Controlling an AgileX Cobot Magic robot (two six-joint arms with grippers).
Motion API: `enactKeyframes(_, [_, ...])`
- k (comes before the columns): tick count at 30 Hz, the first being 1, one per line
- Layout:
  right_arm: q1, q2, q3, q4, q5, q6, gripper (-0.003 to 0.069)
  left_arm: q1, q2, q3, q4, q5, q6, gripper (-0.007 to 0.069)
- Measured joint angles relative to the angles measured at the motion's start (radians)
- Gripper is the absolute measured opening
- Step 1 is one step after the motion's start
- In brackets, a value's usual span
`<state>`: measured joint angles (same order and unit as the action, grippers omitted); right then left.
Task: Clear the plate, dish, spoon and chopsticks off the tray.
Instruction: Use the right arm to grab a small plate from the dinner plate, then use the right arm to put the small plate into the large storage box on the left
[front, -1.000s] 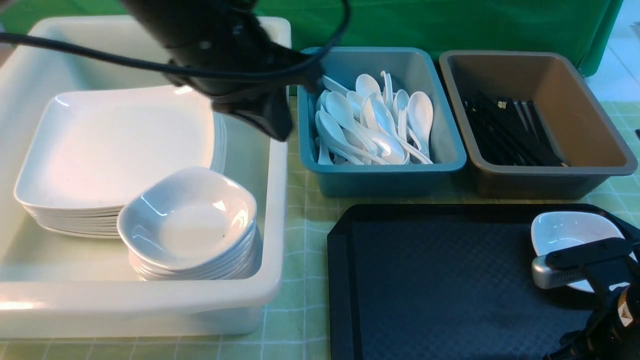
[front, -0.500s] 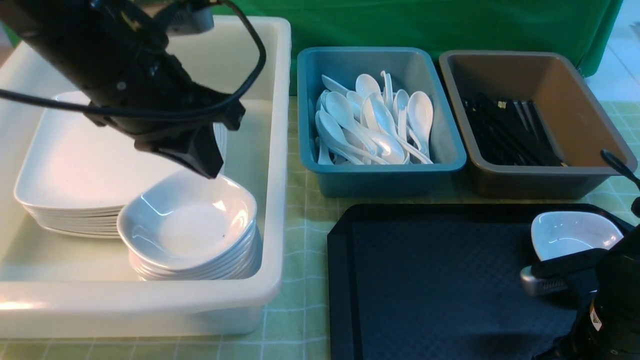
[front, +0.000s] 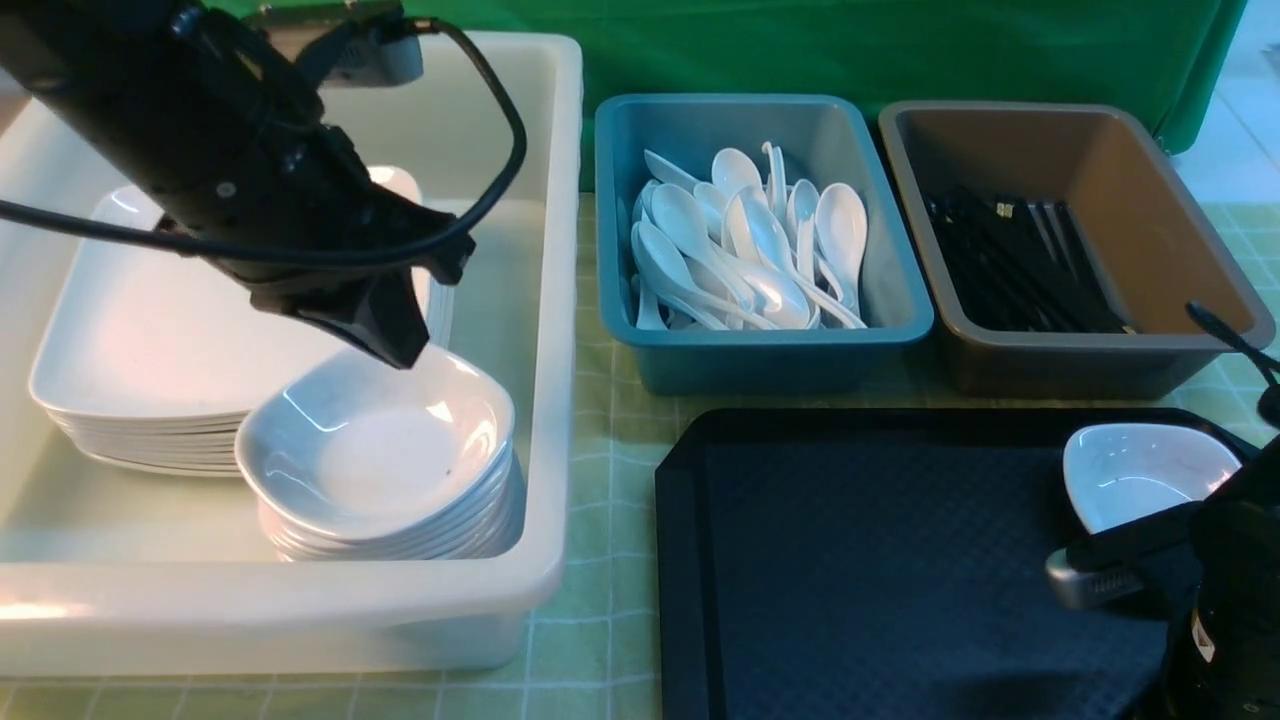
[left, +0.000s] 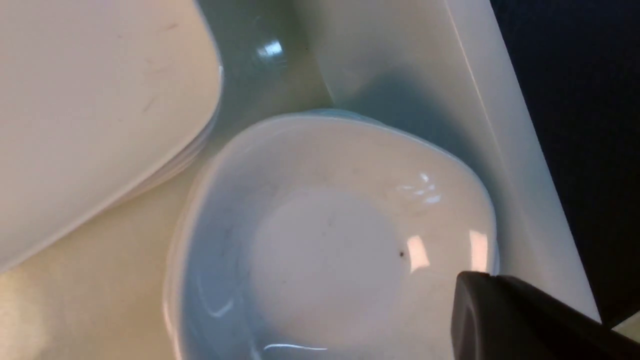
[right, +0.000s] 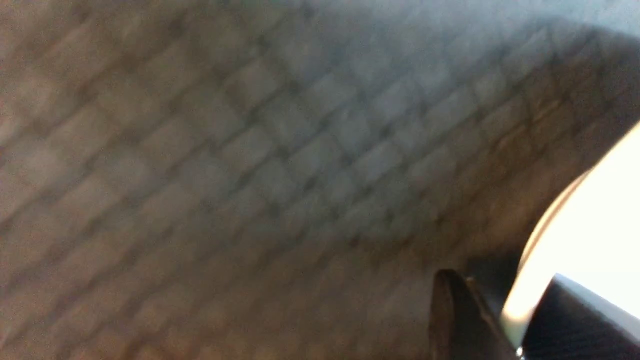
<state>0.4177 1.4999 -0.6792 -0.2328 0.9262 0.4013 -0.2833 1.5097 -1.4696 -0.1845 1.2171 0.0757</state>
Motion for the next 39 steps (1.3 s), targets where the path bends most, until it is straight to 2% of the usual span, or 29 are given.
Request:
enactKeyframes(2, [0.0,-0.048,-0.031,0.039,0.069,-0.033,0.0085,0.008,-0.023,0.0,0.026,-0.007,0.002,-0.0008])
enactKeyframes(5, [0.0,-0.122,-0.087,0.06,0.136,-0.055,0.0036,0.04,-0.053,0.0,0.03,-0.014,0.011,-0.0008])
enactKeyframes(10, [0.0,-0.276,-0.225,0.132,0.21,-0.094,0.0028,0.167,-0.099,0.0,0.015,-0.014,0.027,-0.0008])
enactKeyframes(14, [0.011,-0.358,-0.352,0.275,0.216,-0.174,0.0027,0.319,-0.111,0.0,-0.084,-0.011,0.071,-0.0008])
enactKeyframes(16, [0.054,-0.371,-0.433,0.389,0.17,-0.247,0.0027,0.393,-0.111,0.0,-0.169,-0.006,0.109,-0.0008])
enactKeyframes(19, [0.15,-0.356,-0.504,0.474,0.059,-0.32,0.0027,0.482,-0.111,0.0,-0.269,-0.004,0.144,-0.0008])
enactKeyframes(23, [0.318,-0.266,-0.603,0.508,-0.072,-0.381,0.0027,0.555,-0.111,0.0,-0.329,-0.004,0.173,-0.0008])
enactKeyframes(25, [0.44,-0.16,-0.685,0.495,-0.117,-0.425,0.0027,0.594,-0.111,0.0,-0.341,-0.004,0.187,-0.0008])
enactKeyframes(27, [0.529,-0.052,-0.773,0.43,-0.123,-0.436,0.0027,0.614,-0.111,0.0,-0.344,-0.004,0.189,-0.0008])
enactKeyframes(30, [0.624,0.121,-0.922,0.259,-0.091,-0.415,0.0027,0.629,-0.111,0.0,-0.344,-0.004,0.19,-0.0008])
enactKeyframes(31, [0.629,0.143,-0.943,0.248,-0.087,-0.413,0.0027,0.629,-0.111,0.0,-0.344,-0.004,0.19,-0.0008])
enactKeyframes(33, [0.673,0.268,-1.068,0.13,-0.035,-0.391,0.0027,0.631,-0.111,0.0,-0.343,-0.003,0.19,-0.0008])
enactKeyframes(36, [0.705,0.386,-1.206,0.033,0.036,-0.388,0.0027,0.631,-0.111,0.0,-0.343,-0.003,0.19,-0.0008])
enactKeyframes(39, [0.723,0.471,-1.312,-0.02,0.097,-0.391,0.0027,0.631,-0.111,0.0,-0.343,-0.003,0.19,-0.0008])
